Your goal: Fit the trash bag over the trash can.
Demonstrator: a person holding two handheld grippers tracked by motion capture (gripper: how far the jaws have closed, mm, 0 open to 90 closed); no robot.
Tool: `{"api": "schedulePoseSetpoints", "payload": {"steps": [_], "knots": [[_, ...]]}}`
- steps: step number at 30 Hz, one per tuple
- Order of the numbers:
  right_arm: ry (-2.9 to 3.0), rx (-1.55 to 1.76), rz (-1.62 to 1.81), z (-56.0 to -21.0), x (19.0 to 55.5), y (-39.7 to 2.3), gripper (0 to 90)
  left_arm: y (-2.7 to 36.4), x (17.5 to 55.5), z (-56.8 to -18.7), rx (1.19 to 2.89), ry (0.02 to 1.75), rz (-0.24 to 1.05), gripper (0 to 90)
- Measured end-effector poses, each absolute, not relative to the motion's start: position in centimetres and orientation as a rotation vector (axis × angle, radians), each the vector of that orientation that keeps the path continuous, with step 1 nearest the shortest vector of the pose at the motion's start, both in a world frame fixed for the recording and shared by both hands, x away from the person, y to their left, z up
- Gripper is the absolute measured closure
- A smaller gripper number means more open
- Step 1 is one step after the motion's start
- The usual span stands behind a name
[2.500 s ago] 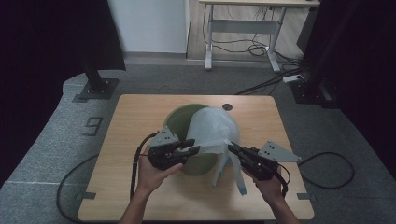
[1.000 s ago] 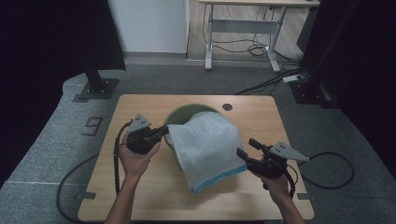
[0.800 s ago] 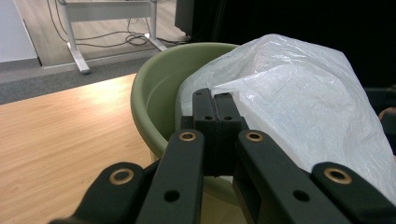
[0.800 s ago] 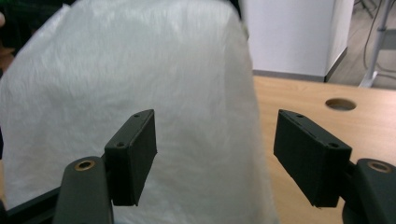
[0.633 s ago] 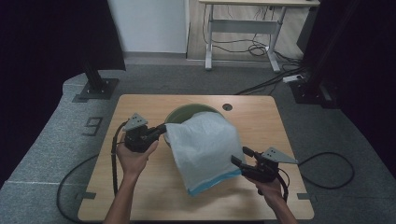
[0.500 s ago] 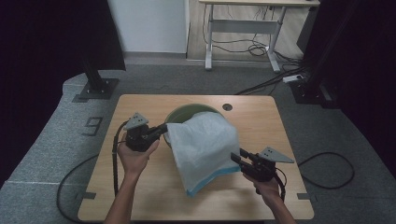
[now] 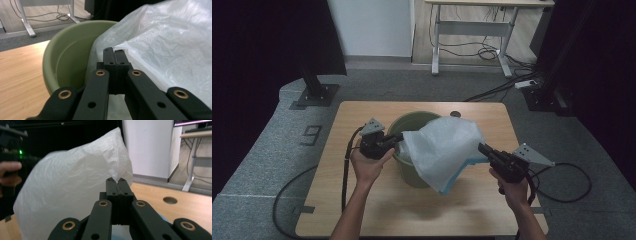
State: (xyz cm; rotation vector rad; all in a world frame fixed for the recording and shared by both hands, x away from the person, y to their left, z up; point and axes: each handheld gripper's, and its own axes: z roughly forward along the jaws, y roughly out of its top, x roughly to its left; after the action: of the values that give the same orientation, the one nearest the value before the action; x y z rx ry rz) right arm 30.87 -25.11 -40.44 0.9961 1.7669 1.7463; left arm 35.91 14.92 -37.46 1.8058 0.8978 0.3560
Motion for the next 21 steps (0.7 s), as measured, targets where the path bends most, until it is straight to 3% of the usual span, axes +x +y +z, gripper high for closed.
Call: {"api": "schedulePoseSetpoints", "payload": {"steps": [6,21], "knots": [[1.753,1.006,1.736,-39.5,31.4,-25.1,88.3,16.7,34.6,-37.1,1.779,0.888,0.353,67.7],[1.726,1.050,1.686,-38.7,31.9,-26.0,88.4,19.4,32.7,-35.9,1.767,0.833,0.318,54.0]]}}
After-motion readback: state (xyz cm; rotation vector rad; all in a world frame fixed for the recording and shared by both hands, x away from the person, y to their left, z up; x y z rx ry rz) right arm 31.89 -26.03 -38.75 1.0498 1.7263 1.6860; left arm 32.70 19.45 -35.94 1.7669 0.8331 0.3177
